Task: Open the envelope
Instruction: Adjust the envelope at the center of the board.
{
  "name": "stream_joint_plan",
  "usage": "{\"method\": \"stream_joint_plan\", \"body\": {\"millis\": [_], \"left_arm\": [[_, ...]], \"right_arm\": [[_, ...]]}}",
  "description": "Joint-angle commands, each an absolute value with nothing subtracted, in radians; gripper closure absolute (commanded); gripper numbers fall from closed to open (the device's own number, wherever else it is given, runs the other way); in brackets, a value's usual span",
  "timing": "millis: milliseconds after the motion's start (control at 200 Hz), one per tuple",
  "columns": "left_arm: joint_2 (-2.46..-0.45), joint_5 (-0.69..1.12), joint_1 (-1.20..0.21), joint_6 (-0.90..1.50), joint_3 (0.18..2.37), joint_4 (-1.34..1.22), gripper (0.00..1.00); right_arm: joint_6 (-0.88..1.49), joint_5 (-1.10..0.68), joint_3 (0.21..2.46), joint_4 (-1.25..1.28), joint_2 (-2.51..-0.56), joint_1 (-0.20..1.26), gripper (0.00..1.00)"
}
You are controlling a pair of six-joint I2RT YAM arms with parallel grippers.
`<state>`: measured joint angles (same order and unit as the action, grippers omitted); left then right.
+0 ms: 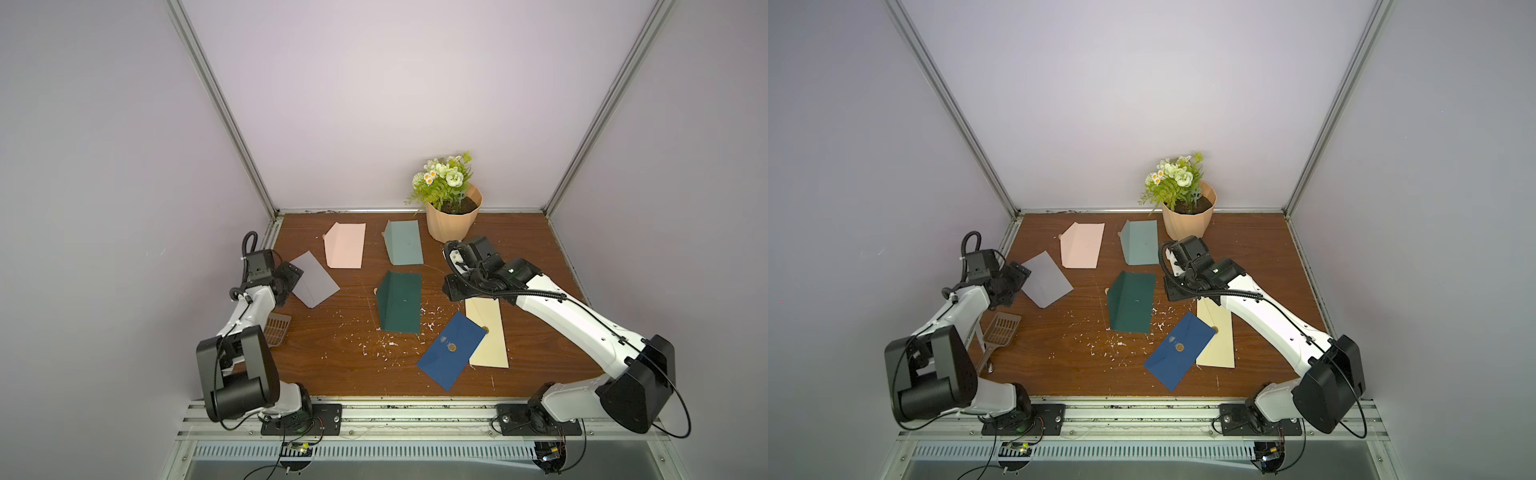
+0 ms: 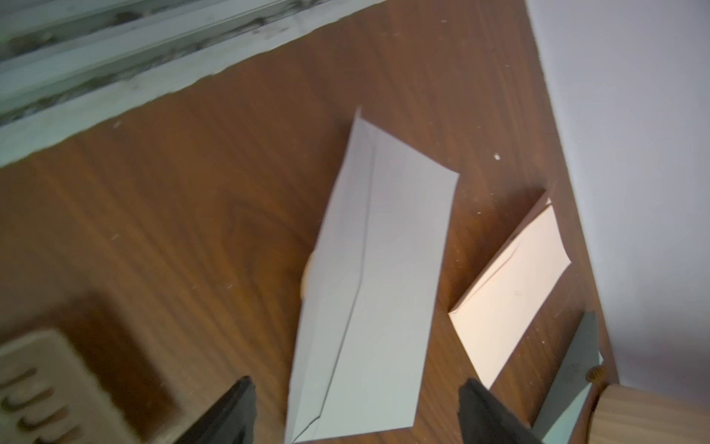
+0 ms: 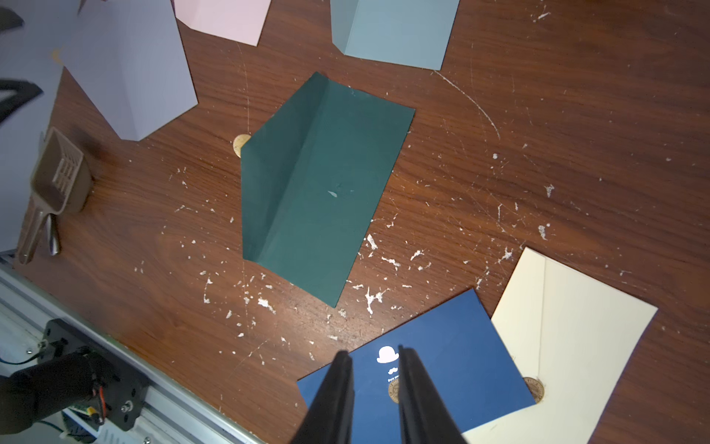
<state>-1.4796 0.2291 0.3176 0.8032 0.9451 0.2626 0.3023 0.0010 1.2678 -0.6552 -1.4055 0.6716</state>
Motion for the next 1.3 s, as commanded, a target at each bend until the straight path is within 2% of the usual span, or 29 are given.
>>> {"method": "stream_joint_plan", "body": {"millis": [0, 155, 455, 550, 716, 851, 916, 1146, 1296], "left_arm": [[-1.550, 0.308, 0.329, 0.664, 1.042, 0.401, 0.17], [-1.566, 0.268, 0.329, 0.646, 1.052, 0.439, 0.16], [-1.478, 0.104, 0.335, 0.704, 1.008, 0.418, 0.13], [-1.515, 0.120, 0.355, 0.681, 1.009, 0.419, 0.14], [-1.612, 0.193, 0.370, 0.637, 1.037, 0.427, 0.21], [-1.654, 0.207, 0.374, 0.615, 1.045, 0.393, 0.21], [-1.678, 0.219, 0.374, 0.600, 1.058, 0.387, 0.26], [-1.740, 0.236, 0.374, 0.570, 1.084, 0.370, 0.65], [-1.790, 0.244, 0.375, 0.535, 1.103, 0.389, 0.67]], "right_arm": [[0.262, 0.021, 1.280, -0.650, -1.420, 0.663, 0.73], [0.253, 0.025, 1.284, -0.645, -1.430, 0.656, 0.73], [0.255, 0.025, 1.278, -0.639, -1.447, 0.649, 0.74], [0.256, 0.026, 1.278, -0.637, -1.451, 0.648, 0.74], [0.259, 0.024, 1.280, -0.637, -1.460, 0.648, 0.75], [0.265, 0.026, 1.275, -0.637, -1.463, 0.648, 0.75], [0.268, 0.026, 1.272, -0.638, -1.463, 0.648, 0.75], [0.275, 0.026, 1.270, -0.643, -1.471, 0.648, 0.75], [0.279, 0.020, 1.275, -0.646, -1.476, 0.647, 0.75]]}}
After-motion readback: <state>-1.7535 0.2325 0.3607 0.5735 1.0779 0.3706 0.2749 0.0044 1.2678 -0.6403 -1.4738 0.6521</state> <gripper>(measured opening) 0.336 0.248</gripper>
